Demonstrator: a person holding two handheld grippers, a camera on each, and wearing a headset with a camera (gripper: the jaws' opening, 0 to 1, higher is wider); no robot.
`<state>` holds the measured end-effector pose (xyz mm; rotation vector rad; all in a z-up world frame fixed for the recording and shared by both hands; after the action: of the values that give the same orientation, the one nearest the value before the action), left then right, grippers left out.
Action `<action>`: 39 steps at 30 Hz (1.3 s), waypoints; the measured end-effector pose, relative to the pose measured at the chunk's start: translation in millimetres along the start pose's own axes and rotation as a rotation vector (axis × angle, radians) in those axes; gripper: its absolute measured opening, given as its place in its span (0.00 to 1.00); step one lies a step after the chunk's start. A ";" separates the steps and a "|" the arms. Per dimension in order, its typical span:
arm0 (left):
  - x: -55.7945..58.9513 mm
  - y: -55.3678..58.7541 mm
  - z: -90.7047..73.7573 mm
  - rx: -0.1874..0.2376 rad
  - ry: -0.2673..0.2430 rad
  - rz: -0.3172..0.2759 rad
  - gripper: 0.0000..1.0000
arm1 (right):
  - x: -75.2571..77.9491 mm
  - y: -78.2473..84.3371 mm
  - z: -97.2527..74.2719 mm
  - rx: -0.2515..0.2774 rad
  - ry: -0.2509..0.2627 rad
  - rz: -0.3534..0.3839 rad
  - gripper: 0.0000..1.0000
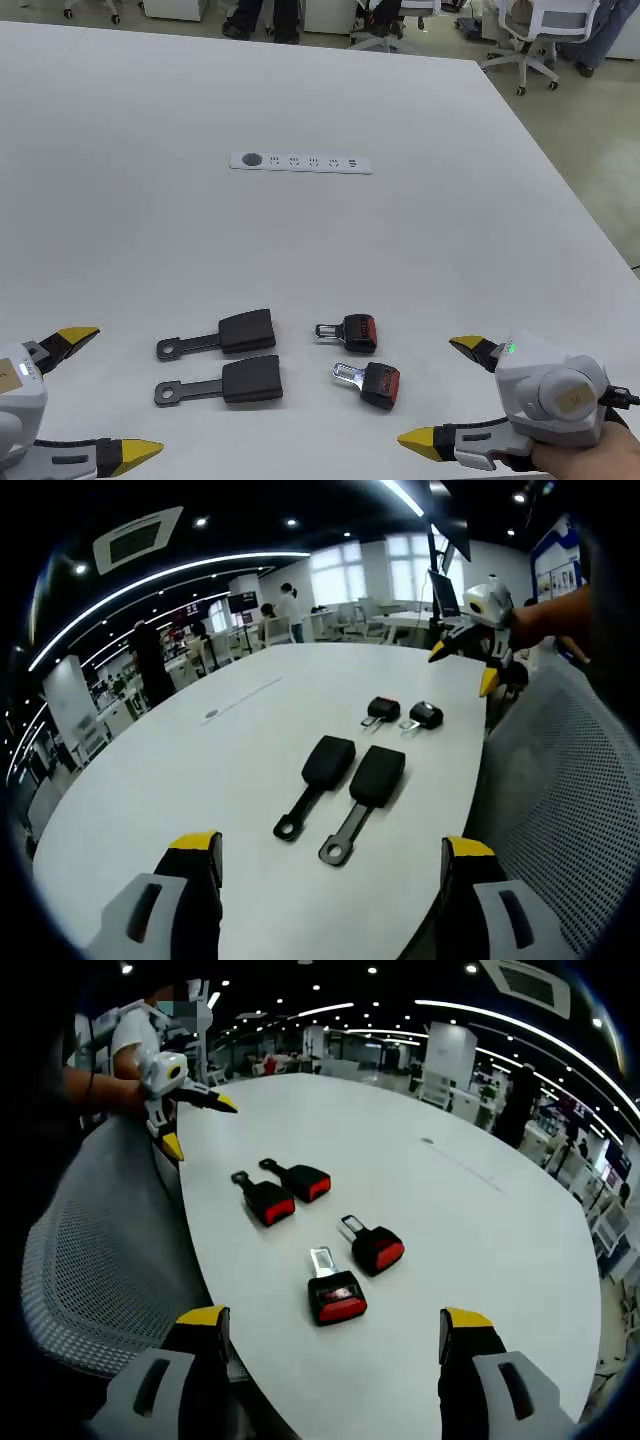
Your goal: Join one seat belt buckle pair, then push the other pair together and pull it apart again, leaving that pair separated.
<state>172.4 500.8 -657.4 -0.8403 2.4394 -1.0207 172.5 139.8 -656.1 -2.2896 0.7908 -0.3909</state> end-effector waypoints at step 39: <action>8.4 -2.6 1.7 -0.009 0.020 0.023 0.91 | -0.1 -4.4 2.0 -0.010 0.010 -0.003 0.97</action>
<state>168.0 493.1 -657.4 -0.8063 2.4666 -1.0150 175.2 143.6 -654.6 -2.3003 0.7961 -0.4006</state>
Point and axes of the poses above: the centre of the closed fingertips' face, and the gripper's own axes: z roughly forward along the fingers, x roughly to its right, y roughly out of its underside, the point moved 5 cm from there along -z, roughly backward along the fingers, and after that the axes turned 6 degrees about -x, right-handed, at the moved point
